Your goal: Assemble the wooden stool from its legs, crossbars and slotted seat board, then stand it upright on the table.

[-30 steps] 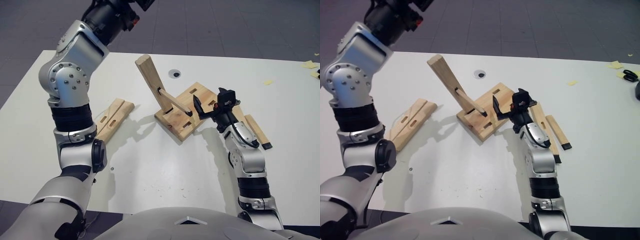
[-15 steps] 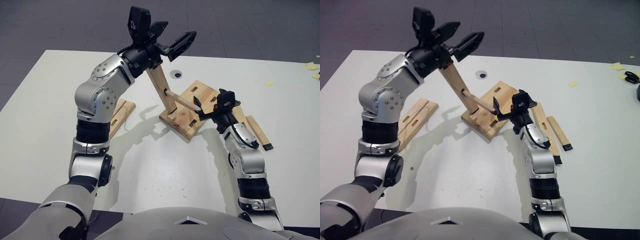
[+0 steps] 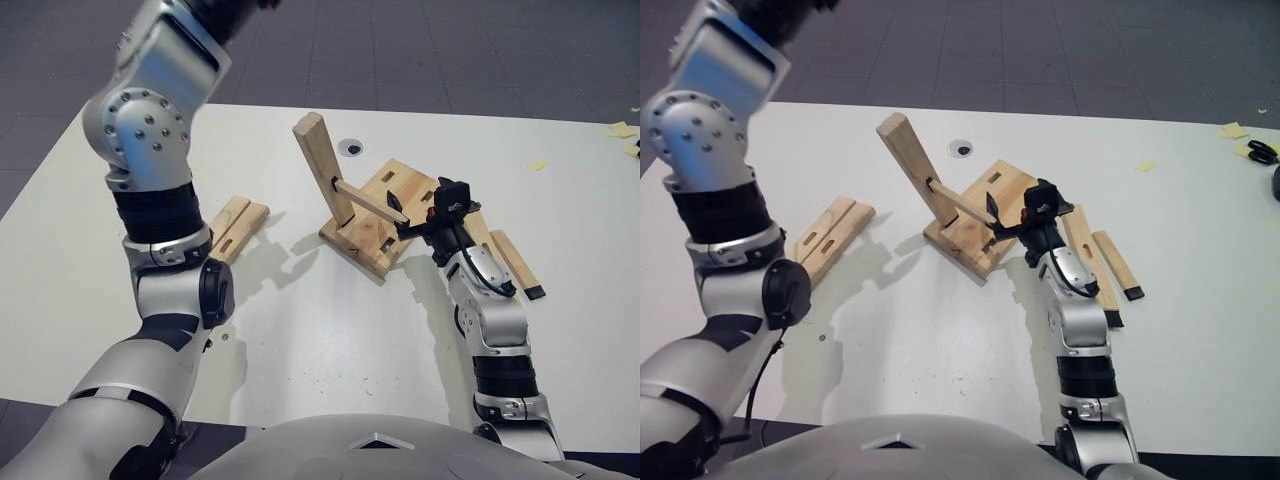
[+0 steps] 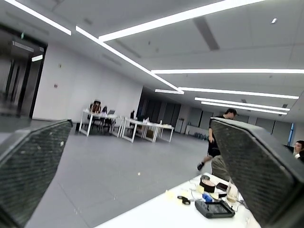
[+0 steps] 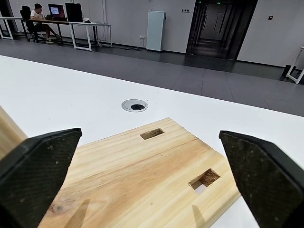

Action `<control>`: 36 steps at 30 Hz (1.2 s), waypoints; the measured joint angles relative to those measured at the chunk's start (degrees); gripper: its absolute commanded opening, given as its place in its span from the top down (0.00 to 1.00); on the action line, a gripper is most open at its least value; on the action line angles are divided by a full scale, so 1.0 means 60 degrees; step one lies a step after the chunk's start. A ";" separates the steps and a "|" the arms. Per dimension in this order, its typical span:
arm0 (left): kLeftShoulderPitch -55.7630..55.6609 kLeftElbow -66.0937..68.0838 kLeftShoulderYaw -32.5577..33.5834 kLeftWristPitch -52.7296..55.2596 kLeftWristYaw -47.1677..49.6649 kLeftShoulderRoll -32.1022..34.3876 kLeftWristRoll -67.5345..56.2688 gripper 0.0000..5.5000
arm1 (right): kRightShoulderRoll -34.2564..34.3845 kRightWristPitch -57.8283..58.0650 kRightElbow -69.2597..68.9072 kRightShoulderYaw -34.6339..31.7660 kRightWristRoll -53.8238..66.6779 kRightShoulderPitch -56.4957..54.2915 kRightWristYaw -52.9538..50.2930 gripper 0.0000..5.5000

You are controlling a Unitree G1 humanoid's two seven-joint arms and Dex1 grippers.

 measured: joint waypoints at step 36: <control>0.2280 -0.0184 -0.2911 0.0326 -0.1359 -0.0081 0.1302 0.02 | 0.0014 0.0022 0.0062 0.0097 -0.0073 0.0044 0.0113 0.02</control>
